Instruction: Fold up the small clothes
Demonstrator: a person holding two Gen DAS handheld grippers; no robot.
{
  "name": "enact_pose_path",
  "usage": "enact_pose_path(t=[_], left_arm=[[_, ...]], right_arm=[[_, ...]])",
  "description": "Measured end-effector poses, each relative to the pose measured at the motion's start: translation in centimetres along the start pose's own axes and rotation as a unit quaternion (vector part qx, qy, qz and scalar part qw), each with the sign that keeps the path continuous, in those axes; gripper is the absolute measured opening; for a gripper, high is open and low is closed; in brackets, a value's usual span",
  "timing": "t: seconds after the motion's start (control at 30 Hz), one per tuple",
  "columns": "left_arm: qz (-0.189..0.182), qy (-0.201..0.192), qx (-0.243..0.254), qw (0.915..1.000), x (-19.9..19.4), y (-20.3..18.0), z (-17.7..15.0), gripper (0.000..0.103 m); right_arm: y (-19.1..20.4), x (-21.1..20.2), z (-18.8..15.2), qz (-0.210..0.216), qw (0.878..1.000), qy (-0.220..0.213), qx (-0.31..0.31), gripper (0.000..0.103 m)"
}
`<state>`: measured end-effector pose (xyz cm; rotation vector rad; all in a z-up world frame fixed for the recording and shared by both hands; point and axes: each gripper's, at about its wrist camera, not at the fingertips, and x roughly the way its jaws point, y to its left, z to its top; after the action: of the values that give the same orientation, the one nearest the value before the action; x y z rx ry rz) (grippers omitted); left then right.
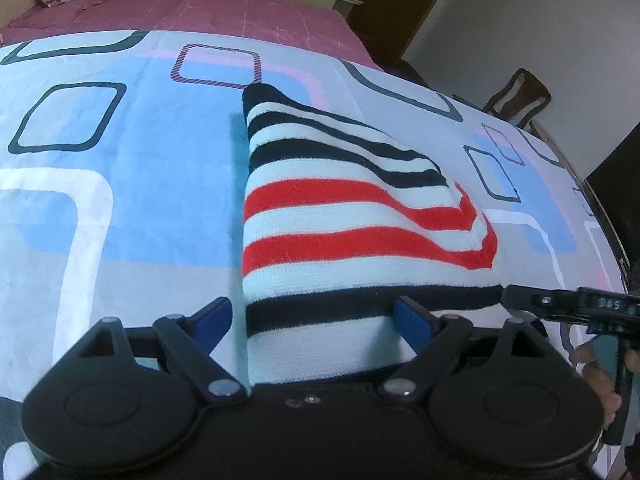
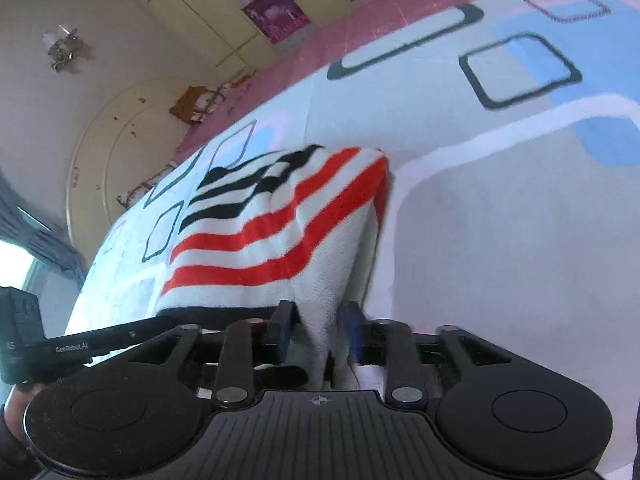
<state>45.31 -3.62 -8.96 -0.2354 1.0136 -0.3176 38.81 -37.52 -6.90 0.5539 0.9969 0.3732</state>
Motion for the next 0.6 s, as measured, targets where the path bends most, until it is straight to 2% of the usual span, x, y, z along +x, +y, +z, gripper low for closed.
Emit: enact_pose_path(t=[0.13,0.3,0.37,0.4,0.43,0.47,0.6], left_arm=[[-0.009,0.002,-0.004,0.9999,-0.1,0.4,0.0,0.088],[-0.027,0.005,-0.011,0.9996,0.1,0.6,0.1,0.084],[-0.043,0.008,-0.018,0.9989,0.3,1.0,0.2,0.082],[-0.05,0.009,-0.024,0.9984,0.5,1.3,0.3,0.082],[-0.058,0.011,-0.033,0.9977,0.6,1.6,0.3,0.083],[-0.067,0.012,-0.042,0.9968,0.8,1.9,0.3,0.083],[-0.099,0.009,-0.079,0.9919,0.7,3.0,0.3,0.082]], right_arm=[[-2.2,0.6,0.0,0.071,0.996,0.021,0.042,0.079],[-4.2,1.6,0.7,0.12,0.988,0.025,0.092,0.077],[-4.2,1.9,1.3,0.129,0.987,0.035,0.09,0.076],[-4.0,2.2,1.6,0.131,0.987,0.04,0.082,0.072],[-3.6,2.7,1.8,0.136,0.987,0.049,0.075,0.061],[-3.2,3.4,1.9,0.14,0.986,0.061,0.07,0.059],[-2.0,4.3,2.2,0.142,0.987,0.058,0.051,0.059]])
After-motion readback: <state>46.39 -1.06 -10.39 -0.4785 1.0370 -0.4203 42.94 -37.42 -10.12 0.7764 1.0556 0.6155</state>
